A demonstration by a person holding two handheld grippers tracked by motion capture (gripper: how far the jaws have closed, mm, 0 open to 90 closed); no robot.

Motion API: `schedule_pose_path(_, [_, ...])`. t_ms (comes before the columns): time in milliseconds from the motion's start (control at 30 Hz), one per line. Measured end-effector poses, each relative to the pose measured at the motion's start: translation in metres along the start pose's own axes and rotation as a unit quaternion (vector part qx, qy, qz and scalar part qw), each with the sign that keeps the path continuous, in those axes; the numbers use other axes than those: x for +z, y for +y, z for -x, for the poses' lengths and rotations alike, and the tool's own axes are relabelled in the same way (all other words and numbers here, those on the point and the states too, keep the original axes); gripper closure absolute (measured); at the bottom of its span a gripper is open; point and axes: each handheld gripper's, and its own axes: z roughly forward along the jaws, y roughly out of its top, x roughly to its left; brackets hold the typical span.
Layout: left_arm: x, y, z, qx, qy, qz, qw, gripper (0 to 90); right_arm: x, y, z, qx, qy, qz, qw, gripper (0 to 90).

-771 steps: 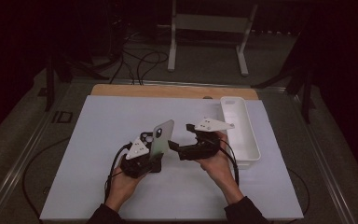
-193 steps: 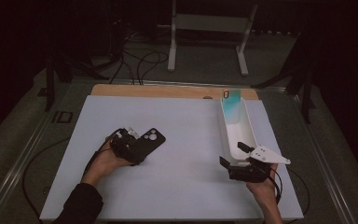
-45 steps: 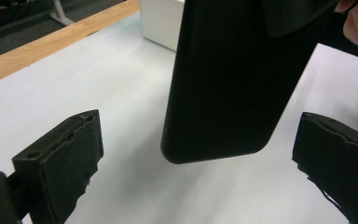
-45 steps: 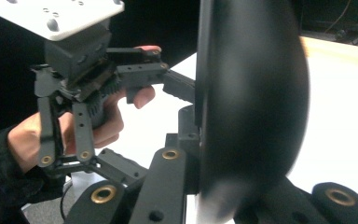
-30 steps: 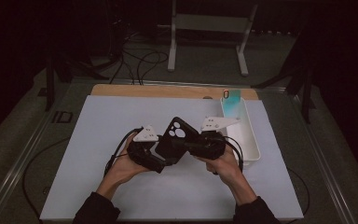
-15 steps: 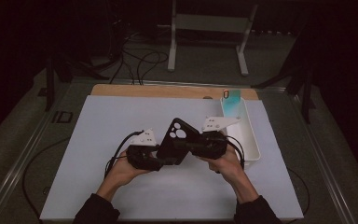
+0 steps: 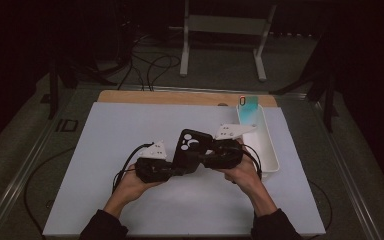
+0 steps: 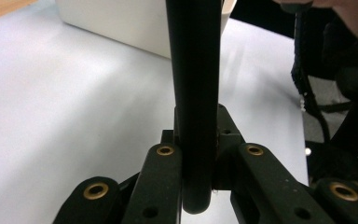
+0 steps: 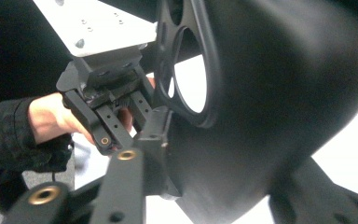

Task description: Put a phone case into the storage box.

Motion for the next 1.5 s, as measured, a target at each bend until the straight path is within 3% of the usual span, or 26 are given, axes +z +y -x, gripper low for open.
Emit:
schedule_pose_path(200, [-0.001, 0.001, 0.003, 0.006, 0.009, 0.01, 0.9999, 85.6, 0.004, 0.001, -0.002, 0.014, -0.011, 0.006, 0.9998, 38.0])
schedule_pose_path(433, [-0.007, 0.0, 0.001, -0.003, 0.031, 0.022, 0.9993, 85.7, 0.002, 0.0, -0.001, 0.025, -0.037, 0.005, 0.999, 25.5])
schedule_pose_path(867, [-0.015, -0.002, -0.001, -0.013, 0.092, 0.028, 0.9953, 85.5, -0.002, -0.001, 0.001, 0.031, -0.06, 0.009, 0.9977, 18.5])
schedule_pose_path(1500, [-0.018, -0.012, 0.003, -0.029, 0.166, 0.018, 0.9855, 85.4, -0.001, 0.001, 0.001, 0.043, -0.09, 0.021, 0.9948, 11.4])
